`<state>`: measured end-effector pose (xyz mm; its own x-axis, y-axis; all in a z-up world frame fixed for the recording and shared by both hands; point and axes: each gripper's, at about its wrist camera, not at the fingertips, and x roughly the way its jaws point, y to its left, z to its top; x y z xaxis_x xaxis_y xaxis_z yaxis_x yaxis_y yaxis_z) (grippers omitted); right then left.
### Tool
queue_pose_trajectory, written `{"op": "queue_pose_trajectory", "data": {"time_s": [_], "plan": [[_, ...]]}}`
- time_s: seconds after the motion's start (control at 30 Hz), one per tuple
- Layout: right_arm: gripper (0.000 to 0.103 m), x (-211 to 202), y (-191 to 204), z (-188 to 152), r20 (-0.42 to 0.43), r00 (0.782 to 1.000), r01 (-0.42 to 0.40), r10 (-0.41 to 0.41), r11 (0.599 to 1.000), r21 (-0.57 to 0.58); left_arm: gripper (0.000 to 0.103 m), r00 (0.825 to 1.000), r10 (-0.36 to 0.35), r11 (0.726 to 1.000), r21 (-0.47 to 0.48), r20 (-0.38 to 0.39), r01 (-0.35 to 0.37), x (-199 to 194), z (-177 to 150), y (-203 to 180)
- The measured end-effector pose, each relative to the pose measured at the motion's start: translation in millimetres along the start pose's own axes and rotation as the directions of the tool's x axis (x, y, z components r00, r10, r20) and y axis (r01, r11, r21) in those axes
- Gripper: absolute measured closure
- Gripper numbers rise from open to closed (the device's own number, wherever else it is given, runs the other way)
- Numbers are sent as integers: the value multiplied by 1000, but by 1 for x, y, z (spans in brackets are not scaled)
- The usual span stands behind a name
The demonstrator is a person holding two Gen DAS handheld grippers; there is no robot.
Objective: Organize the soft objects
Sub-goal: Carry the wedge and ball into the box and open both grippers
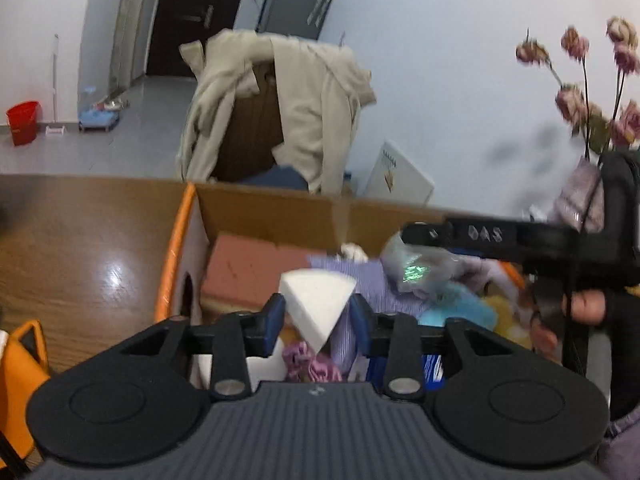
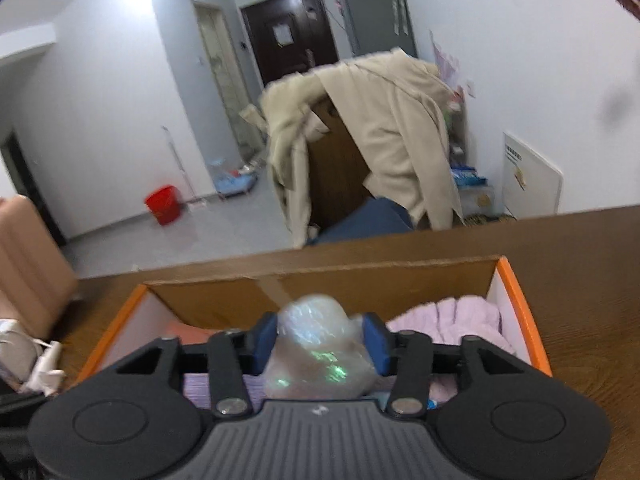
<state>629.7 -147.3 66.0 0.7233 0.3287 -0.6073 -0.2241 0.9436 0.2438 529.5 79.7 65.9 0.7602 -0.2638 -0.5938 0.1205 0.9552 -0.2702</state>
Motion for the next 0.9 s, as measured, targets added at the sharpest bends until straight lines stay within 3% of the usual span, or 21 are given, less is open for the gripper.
{"op": "queue_pose_trajectory", "data": {"time_s": [0.13, 0.33, 0.5, 0.6, 0.7, 0.9], "plan": [[42, 3, -9, -3, 13, 999, -32, 31, 998, 45, 42, 1000, -30, 999, 13, 7, 29, 2, -2, 0], [38, -36, -18, 8, 62, 998, -9, 8, 1000, 20, 36, 999, 9, 1000, 12, 41, -10, -18, 7, -2], [34, -83, -29, 7, 65, 995, 79, -75, 996, -51, 30, 995, 60, 997, 48, 74, -64, -46, 9, -9], [27, -115, -40, -3, 71, 994, 91, -88, 995, -36, 25, 986, 118, 988, 88, 117, -129, -63, 8, -18], [27, -144, -47, -18, 88, 991, 98, -96, 995, -18, 20, 969, 156, 973, 137, 192, -184, -82, 1, -30], [26, -191, -31, -50, 127, 986, 108, -104, 994, -22, 17, 954, 155, 970, 145, 255, -196, -120, -29, -49]]}}
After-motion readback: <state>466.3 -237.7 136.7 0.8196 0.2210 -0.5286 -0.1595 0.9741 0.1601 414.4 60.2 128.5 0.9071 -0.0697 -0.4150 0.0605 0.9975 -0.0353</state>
